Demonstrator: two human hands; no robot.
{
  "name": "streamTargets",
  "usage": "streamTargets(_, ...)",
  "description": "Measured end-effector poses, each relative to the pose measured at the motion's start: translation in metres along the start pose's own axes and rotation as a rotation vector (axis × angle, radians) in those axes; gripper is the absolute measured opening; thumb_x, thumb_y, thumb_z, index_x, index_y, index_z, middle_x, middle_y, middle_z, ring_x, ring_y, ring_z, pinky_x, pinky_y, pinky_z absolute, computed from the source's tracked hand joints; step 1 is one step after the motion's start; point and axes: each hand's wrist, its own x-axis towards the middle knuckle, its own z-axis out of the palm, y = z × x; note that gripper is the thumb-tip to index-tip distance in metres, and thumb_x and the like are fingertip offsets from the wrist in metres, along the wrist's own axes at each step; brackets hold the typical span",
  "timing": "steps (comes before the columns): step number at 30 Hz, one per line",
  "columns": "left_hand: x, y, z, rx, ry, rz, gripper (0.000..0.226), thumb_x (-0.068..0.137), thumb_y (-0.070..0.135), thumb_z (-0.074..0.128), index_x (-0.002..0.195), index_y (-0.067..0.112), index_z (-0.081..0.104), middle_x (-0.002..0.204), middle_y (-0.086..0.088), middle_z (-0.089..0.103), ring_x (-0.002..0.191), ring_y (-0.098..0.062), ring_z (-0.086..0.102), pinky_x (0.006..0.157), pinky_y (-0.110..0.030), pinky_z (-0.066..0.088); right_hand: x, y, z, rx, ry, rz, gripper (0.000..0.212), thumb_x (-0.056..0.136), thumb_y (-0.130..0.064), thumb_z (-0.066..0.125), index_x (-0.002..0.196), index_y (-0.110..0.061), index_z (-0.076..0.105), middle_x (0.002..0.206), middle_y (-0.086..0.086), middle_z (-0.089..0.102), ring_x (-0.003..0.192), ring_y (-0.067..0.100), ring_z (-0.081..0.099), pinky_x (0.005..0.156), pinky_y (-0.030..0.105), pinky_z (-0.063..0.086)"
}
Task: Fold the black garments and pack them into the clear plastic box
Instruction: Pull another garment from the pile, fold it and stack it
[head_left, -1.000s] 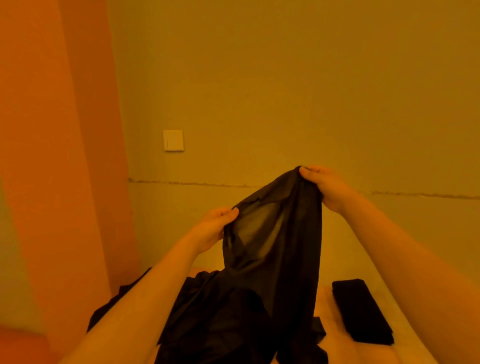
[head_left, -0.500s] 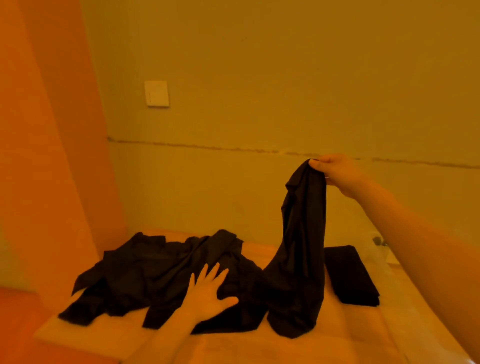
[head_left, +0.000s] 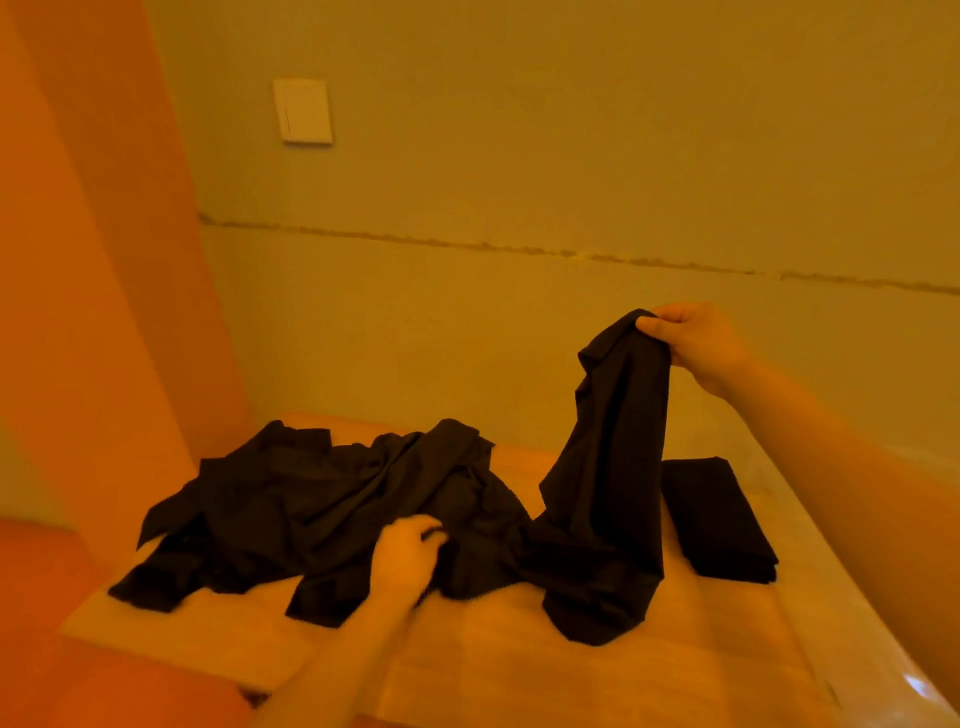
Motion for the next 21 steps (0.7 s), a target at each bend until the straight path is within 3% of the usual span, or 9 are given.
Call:
streamTargets(2,0.022,0.010,-0.036,-0.140,0.130,-0.063,0.013,0.090,0.012,0.058,0.095,0.007,0.069,0.090,-0.009,0.065,0.080,-0.019,0.057,0.078,-0.032,0.044,0.000,0.002,0.001,0.011,-0.004,0.009,0.013,0.091,-0.015,0.055,0.096,-0.005,0.063,0.077,0.004,0.059,0.071,0.011,0.057,0.061,0.018,0.049)
streamTargets(6,0.052,0.005,-0.108,-0.157,0.338,-0.065,0.017,0.092,0.010,0.054,0.095,0.002,0.068,0.071,-0.010,0.058,0.065,-0.026,0.053,0.061,-0.031,0.036,0.004,0.005,0.005,0.032,-0.010,0.020,0.011,0.091,-0.014,0.056,0.088,-0.006,0.063,0.079,0.005,0.059,0.073,0.013,0.058,0.064,0.021,0.049)
streamTargets(9,0.058,-0.021,-0.136,-0.103,0.393,-0.074,0.015,0.094,0.009,0.052,0.095,0.007,0.067,0.081,-0.017,0.065,0.063,-0.028,0.055,0.059,-0.033,0.040,0.007,0.005,0.011,0.033,-0.022,0.024,0.010,0.090,-0.014,0.056,0.088,-0.007,0.063,0.080,0.007,0.060,0.076,0.014,0.058,0.068,0.025,0.048)
streamTargets(11,0.054,-0.036,-0.138,-0.056,0.323,-0.108,0.028,0.094,0.008,0.049,0.119,0.005,0.060,0.102,-0.019,0.066,0.067,-0.027,0.059,0.060,-0.032,0.045,0.008,0.004,0.016,0.037,-0.028,0.020,0.010,0.090,-0.013,0.056,0.092,-0.007,0.063,0.081,0.006,0.061,0.076,0.013,0.058,0.067,0.024,0.050)
streamTargets(13,0.043,-0.048,-0.122,0.104,0.152,-0.068,0.049,0.092,0.012,0.046,0.140,0.013,0.040,0.134,-0.015,0.051,0.099,-0.029,0.059,0.086,-0.038,0.047,0.008,0.003,0.021,0.040,-0.033,0.019,0.010,0.091,-0.013,0.056,0.096,-0.009,0.063,0.082,0.004,0.061,0.076,0.011,0.059,0.062,0.019,0.051)
streamTargets(15,0.030,-0.051,-0.097,0.412,0.042,0.165,0.060,0.086,0.027,0.041,0.145,0.020,0.032,0.152,-0.008,0.028,0.138,-0.031,0.029,0.113,-0.048,0.018,0.008,0.003,0.027,0.030,-0.037,0.023,0.010,0.091,-0.014,0.056,0.095,-0.009,0.063,0.082,0.004,0.062,0.076,0.011,0.059,0.061,0.019,0.051)
streamTargets(17,0.026,-0.050,-0.068,0.638,-0.078,0.441,0.063,0.080,0.045,0.038,0.140,0.027,0.039,0.149,-0.004,0.034,0.138,-0.031,0.030,0.113,-0.051,0.009,0.008,0.003,0.031,0.015,-0.043,0.024,0.010,0.091,-0.014,0.056,0.092,-0.008,0.063,0.082,0.005,0.062,0.076,0.012,0.059,0.065,0.022,0.050)
streamTargets(19,0.026,-0.040,-0.046,0.867,-0.234,0.542,0.060,0.081,0.054,0.037,0.137,0.033,0.043,0.146,-0.002,0.040,0.136,-0.030,0.034,0.112,-0.051,0.002,0.007,0.002,0.034,-0.013,-0.055,0.009,0.008,0.091,-0.014,0.056,0.093,-0.010,0.063,0.083,0.004,0.061,0.077,0.012,0.059,0.065,0.022,0.049)
streamTargets(21,0.036,-0.039,-0.037,1.046,-0.313,0.496,0.056,0.093,0.052,0.028,0.145,0.032,0.027,0.156,-0.002,0.016,0.144,-0.029,0.008,0.113,-0.051,-0.009,0.006,0.001,0.034,-0.067,-0.063,-0.011,0.010,0.090,-0.013,0.056,0.098,-0.012,0.063,0.086,0.001,0.061,0.079,0.010,0.058,0.066,0.021,0.048)
